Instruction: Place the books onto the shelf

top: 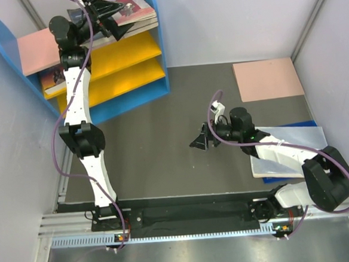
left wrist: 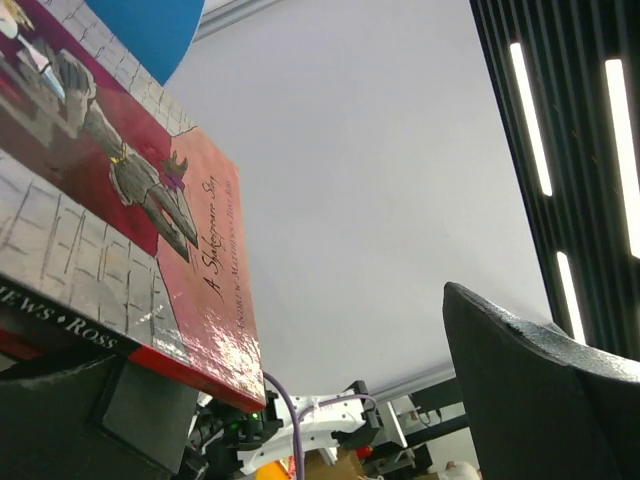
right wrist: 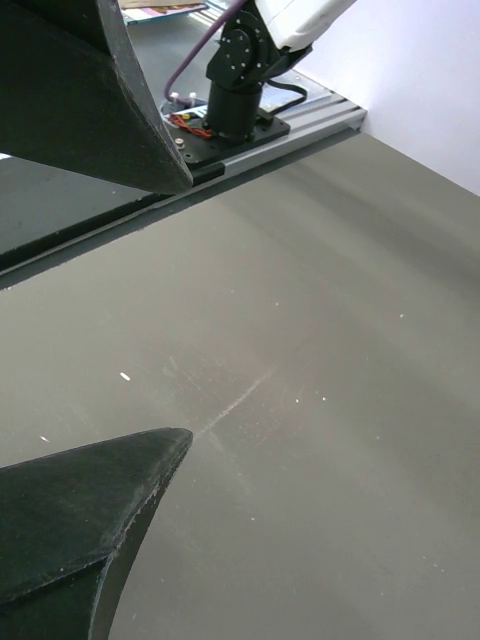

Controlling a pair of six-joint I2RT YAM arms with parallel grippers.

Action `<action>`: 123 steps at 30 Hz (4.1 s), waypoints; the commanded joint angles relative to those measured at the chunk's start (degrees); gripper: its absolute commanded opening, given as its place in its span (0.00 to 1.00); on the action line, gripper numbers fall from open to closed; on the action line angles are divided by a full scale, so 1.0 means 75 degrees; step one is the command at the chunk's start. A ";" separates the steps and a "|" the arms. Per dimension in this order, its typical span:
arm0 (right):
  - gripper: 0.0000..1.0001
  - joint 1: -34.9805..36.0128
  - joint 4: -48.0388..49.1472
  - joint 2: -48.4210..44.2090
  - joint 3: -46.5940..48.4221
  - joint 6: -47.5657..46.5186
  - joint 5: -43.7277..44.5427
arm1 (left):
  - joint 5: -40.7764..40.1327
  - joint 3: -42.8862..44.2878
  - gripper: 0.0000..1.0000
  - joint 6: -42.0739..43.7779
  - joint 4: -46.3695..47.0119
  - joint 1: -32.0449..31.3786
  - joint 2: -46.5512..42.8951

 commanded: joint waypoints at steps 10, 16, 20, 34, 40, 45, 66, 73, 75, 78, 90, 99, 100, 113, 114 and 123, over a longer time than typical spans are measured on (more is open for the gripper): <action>1.00 0.0132 0.0604 -0.0159 -0.0216 0.0166 0.0053 | 0.0222 -0.0290 0.99 0.0575 -0.0258 -0.0020 -0.0154; 1.00 0.0120 0.0745 -0.0136 -0.0216 0.0259 0.0029 | 0.0222 -0.1266 0.99 -0.1205 0.1875 -0.0020 -0.0448; 1.00 0.0155 0.0815 -0.0159 -0.0263 0.0271 0.0041 | 0.0292 -0.1264 0.99 -0.0132 0.0787 -0.0020 -0.0705; 1.00 0.0178 0.0897 -0.0194 -0.0275 0.0318 0.0029 | 0.0222 -0.2753 0.99 0.3235 -0.2681 -0.0031 -0.1749; 1.00 0.0178 0.0956 -0.0171 -0.0286 0.0342 0.0018 | 0.0211 -0.3021 0.99 0.3775 -0.3199 -0.0090 -0.1784; 1.00 0.0190 0.0956 -0.0171 -0.0298 0.0342 0.0018 | 0.0023 -0.3151 0.99 0.4664 -0.4077 -0.0090 -0.1924; 1.00 0.0190 0.1038 -0.0112 -0.0357 0.0353 -0.0006 | -0.0762 -0.4663 0.09 0.6834 -0.4923 -0.0031 -0.3858; 1.00 0.0202 0.1038 -0.0101 -0.0368 0.0353 0.0006 | -0.0937 -0.4382 0.00 0.6342 -0.4524 -0.0031 -0.3811; 0.99 0.0202 0.1038 -0.0100 -0.0368 0.0342 -0.0006 | -0.1055 -0.4184 0.00 0.6272 -0.4489 -0.0031 -0.3741; 1.00 0.0202 0.1038 -0.0089 -0.0357 0.0342 -0.0017 | -0.1114 -0.3740 0.00 0.6049 -0.4372 -0.0031 -0.3496; 1.00 0.0190 0.0956 -0.0112 -0.0333 0.0307 -0.0017 | -0.1254 -0.2039 0.00 0.5146 -0.4102 -0.0043 -0.2172; 1.00 0.0202 0.0933 -0.0148 -0.0380 0.0283 -0.0006 | -0.1231 -0.1979 0.00 0.4643 -0.3119 -0.0031 -0.2135; 1.00 0.0190 0.0933 -0.0147 -0.0369 0.0295 -0.0006 | -0.1219 -0.1979 0.00 0.4596 -0.3025 -0.0043 -0.2182; 1.00 0.0202 0.1014 -0.0030 -0.0404 0.0318 -0.0017 | -0.1196 -0.2085 0.00 0.4419 -0.2262 -0.0031 -0.3060; 1.00 0.0202 0.1038 -0.0019 -0.0404 0.0330 -0.0029 | -0.1172 -0.2073 0.00 0.4559 -0.2367 -0.0031 -0.3107; 1.00 0.0202 0.1050 0.0075 -0.0368 0.0354 -0.0053 | -0.2132 -0.2295 0.00 0.7939 -0.5774 -0.0417 -0.3810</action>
